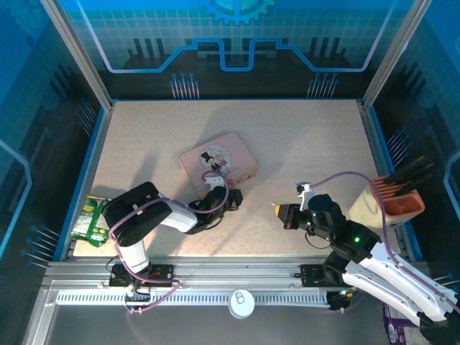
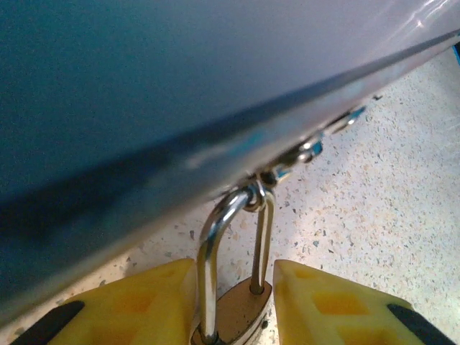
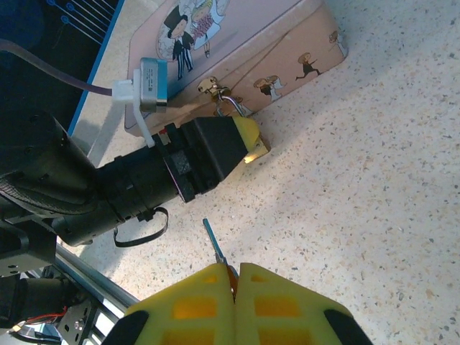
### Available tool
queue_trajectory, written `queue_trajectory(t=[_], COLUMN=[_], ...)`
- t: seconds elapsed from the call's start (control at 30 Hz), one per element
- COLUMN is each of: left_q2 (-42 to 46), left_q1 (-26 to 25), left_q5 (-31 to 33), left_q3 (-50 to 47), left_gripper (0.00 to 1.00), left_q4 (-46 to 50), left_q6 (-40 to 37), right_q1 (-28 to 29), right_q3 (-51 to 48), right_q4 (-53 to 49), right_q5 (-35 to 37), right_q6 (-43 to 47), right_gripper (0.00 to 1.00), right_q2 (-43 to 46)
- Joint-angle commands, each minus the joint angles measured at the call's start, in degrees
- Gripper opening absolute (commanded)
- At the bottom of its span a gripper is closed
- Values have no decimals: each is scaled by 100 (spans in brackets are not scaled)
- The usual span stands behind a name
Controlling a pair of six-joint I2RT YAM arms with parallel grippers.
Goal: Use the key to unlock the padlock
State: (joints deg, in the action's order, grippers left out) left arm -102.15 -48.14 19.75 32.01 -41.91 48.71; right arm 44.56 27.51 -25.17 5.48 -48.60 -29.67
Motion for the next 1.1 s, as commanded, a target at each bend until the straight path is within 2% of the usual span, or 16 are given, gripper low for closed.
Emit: queue_trajectory(t=[0.0, 0.1, 0.4, 0.67, 0.83, 1.07], left_q2=[-121, -86, 23, 303, 686, 939], left_q1=[32, 28, 25, 20, -8, -1], left_q5=[-3, 17, -22, -114, -247, -657], left_q3=[-78, -148, -349, -406, -361, -472], left_gripper=[31, 32, 26, 23, 21, 18], left_q4=[-100, -175, -412, -230, 218, 114], left_q6=[130, 139, 227, 186, 92, 733], right_q1=[-44, -43, -43, -52, -149, -155], right_q3=[-68, -61, -130, -290, -486, -1159], right_q4=[173, 198, 331, 617, 1013, 1908], right_q5=[-73, -90, -146, -265, -637, -784], right_q6=[-108, -128, -210, -450, -811, -1723], right_gripper=[0, 0, 0, 0, 0, 0], right_q2=[-25, -65, -170, -369, -662, -911])
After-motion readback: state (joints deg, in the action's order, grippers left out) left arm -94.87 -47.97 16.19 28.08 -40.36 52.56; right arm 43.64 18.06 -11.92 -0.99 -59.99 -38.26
